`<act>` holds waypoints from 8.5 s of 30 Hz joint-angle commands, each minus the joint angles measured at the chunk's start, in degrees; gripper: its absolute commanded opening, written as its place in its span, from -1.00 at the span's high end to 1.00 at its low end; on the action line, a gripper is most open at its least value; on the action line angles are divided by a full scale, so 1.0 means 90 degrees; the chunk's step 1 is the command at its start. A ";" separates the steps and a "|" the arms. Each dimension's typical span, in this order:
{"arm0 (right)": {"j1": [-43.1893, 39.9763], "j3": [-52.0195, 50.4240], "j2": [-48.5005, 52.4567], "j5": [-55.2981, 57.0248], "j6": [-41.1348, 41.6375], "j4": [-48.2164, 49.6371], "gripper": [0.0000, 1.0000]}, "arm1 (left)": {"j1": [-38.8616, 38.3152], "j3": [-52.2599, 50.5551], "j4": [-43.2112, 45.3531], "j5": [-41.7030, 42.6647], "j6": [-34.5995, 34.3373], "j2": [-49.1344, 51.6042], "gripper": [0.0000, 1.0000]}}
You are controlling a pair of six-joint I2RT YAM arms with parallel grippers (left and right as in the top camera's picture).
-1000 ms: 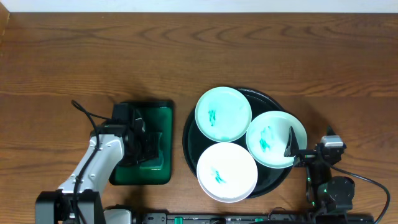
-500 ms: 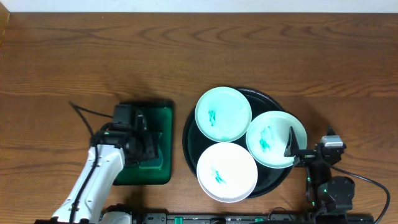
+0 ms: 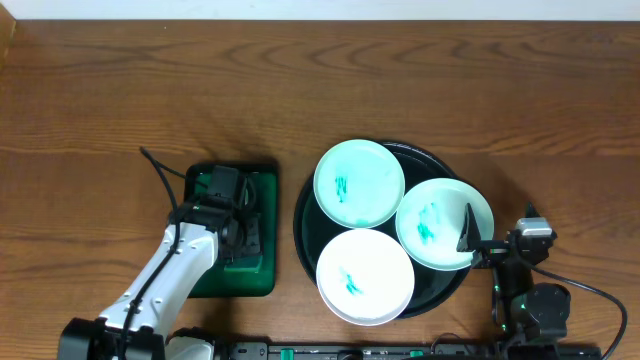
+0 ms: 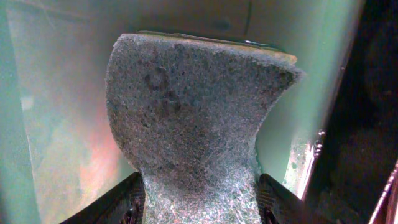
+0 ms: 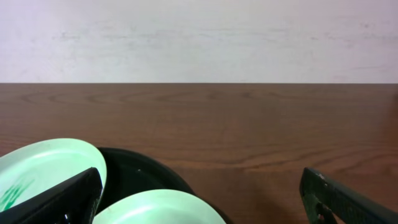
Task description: Clean dirty plates on tray and stack at the side
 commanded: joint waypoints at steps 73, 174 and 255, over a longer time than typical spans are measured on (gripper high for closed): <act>-0.0046 -0.0010 -0.0007 -0.0005 -0.0051 -0.0027 -0.99 | -0.0015 0.0039 -0.0005 -0.0202 -0.0408 0.0338 0.86; -0.0046 -0.0010 -0.0007 -0.0005 -0.0051 -0.0027 -0.99 | 0.0206 0.1005 -0.1161 0.0044 -0.0578 -0.1234 0.86; 0.0539 0.7752 1.0423 -0.4651 -0.0425 -0.5336 -0.73 | 0.0206 0.0998 -0.0529 -0.0869 -0.0816 -0.1858 0.86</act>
